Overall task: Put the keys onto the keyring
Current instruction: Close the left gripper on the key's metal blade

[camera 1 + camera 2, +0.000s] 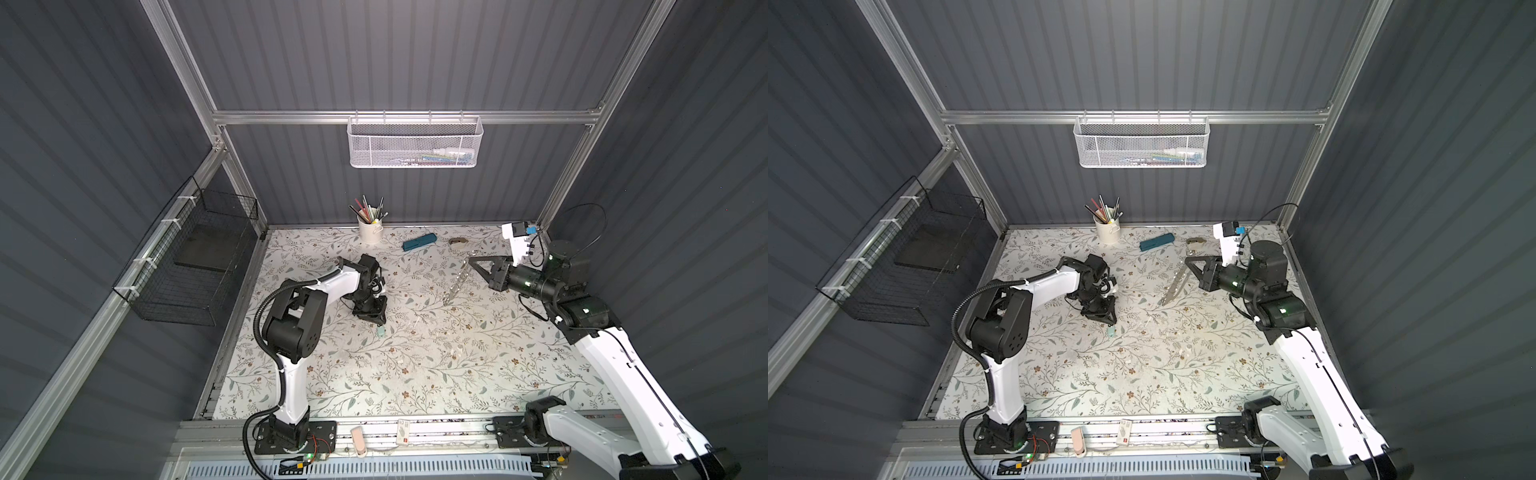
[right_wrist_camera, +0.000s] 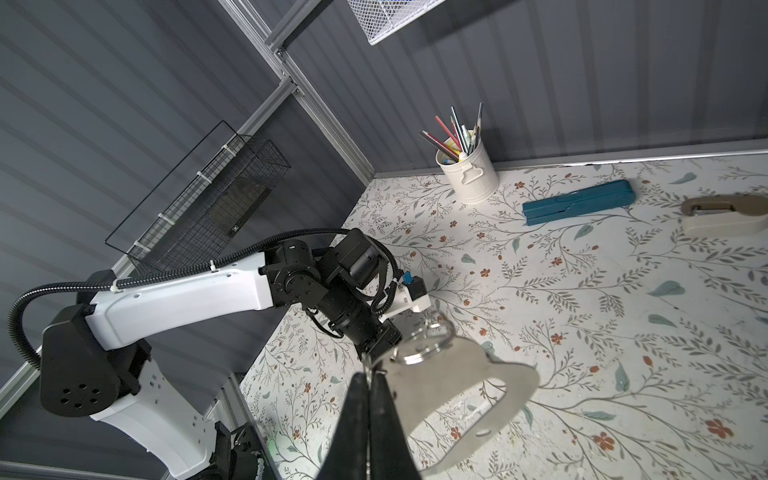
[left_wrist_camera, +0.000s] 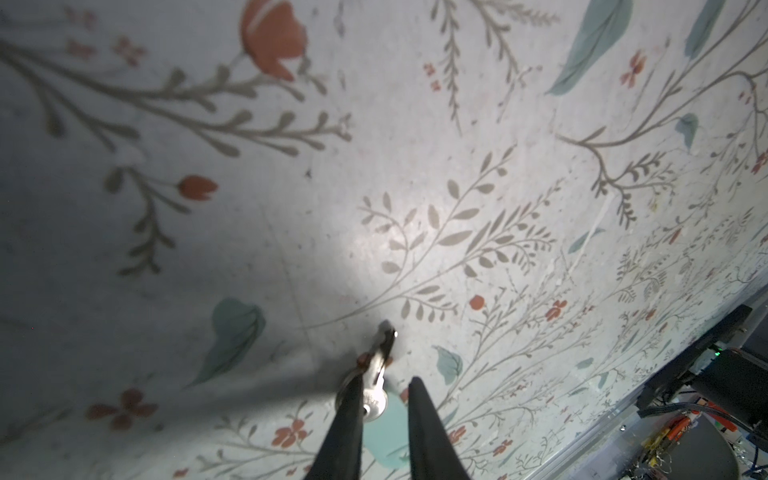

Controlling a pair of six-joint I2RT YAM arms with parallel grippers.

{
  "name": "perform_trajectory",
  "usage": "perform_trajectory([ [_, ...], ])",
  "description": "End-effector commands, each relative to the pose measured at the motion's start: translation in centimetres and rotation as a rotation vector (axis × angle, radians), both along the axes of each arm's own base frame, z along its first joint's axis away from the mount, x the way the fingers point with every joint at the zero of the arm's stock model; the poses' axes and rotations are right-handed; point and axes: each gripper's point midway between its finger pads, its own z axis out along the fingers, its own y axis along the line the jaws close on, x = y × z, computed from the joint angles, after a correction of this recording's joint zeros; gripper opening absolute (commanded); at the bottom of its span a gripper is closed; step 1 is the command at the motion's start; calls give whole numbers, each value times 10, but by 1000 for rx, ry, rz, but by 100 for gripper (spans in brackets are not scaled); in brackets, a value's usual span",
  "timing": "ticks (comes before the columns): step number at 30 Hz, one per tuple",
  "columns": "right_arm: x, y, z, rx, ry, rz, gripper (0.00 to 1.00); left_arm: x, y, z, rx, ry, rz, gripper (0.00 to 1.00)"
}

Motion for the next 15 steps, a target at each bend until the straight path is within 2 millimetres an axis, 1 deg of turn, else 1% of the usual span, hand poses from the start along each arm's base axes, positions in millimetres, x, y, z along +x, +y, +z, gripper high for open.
perform_trajectory([
  [1,-4,4,8,11,-29,22,4,20,7,25,33,-100,3,22],
  [5,-4,4,6,10,-24,21,4,24,8,30,35,-116,8,22],
  [12,-4,3,5,9,-22,18,4,19,24,13,100,-64,18,21],
  [15,-4,3,5,9,-22,19,4,15,18,10,65,-30,10,21],
])
